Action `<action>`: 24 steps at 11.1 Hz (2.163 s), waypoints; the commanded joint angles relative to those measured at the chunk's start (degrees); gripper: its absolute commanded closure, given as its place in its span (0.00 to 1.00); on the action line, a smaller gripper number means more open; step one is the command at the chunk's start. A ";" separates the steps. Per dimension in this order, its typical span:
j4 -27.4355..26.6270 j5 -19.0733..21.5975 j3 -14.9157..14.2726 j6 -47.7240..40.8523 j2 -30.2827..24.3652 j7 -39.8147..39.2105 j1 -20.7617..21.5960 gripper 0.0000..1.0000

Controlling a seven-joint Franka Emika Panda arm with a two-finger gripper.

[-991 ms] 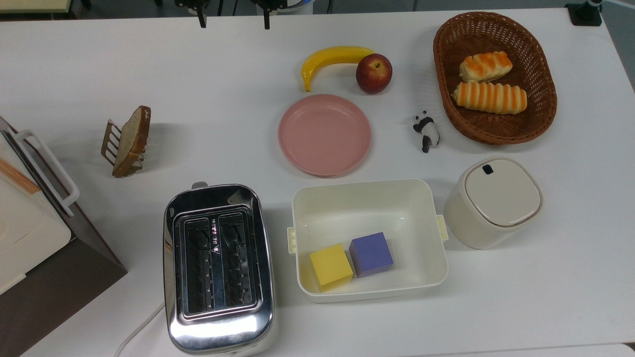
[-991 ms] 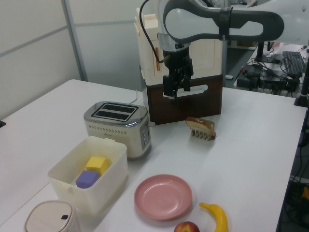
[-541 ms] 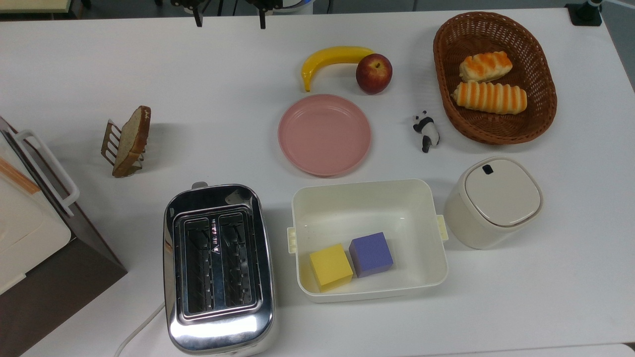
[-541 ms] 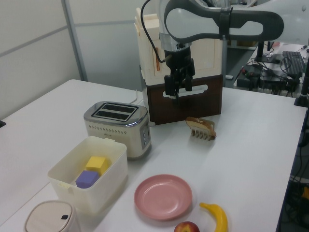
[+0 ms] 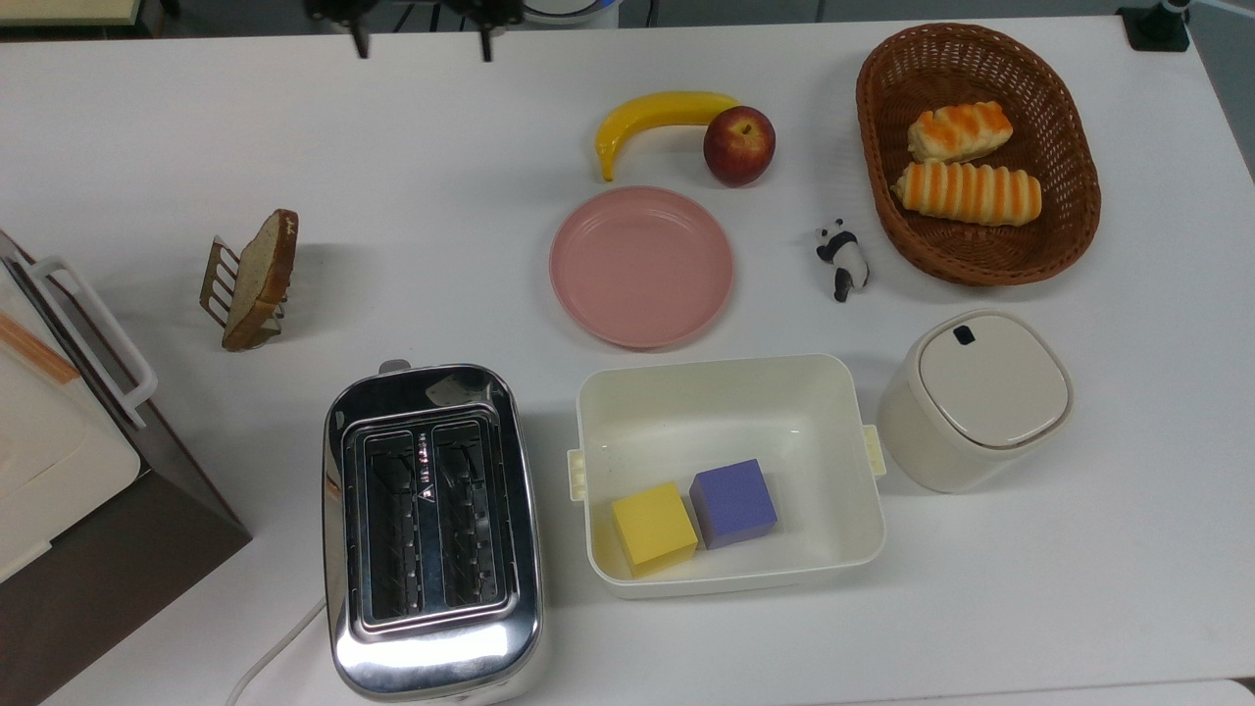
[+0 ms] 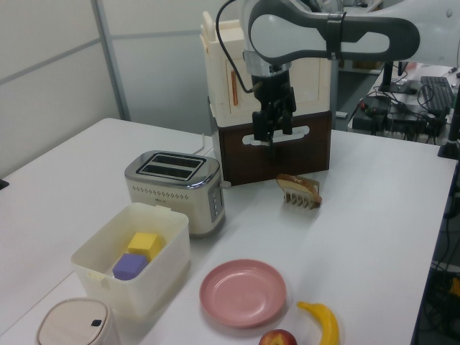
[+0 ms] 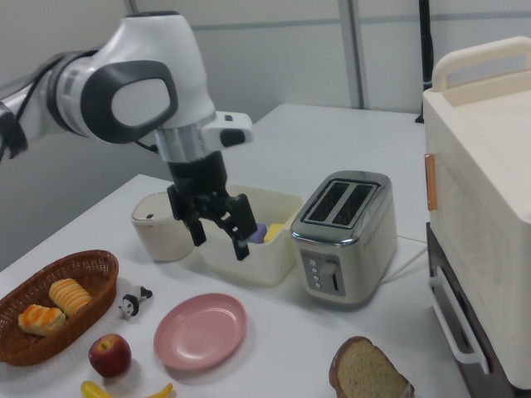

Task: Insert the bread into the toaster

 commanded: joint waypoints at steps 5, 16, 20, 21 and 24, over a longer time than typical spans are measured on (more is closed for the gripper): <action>-5.01 -6.76 -0.24 9.73 3.77 -5.27 -4.58 0.00; -8.97 -17.48 -0.33 24.07 14.59 -5.18 -8.72 0.46; -8.62 -19.68 -0.33 24.08 14.15 -7.99 -10.39 1.00; -8.19 -19.69 -0.33 23.64 13.72 -9.13 -10.66 1.00; -4.77 -18.64 -0.25 23.29 12.48 -9.58 -10.57 1.00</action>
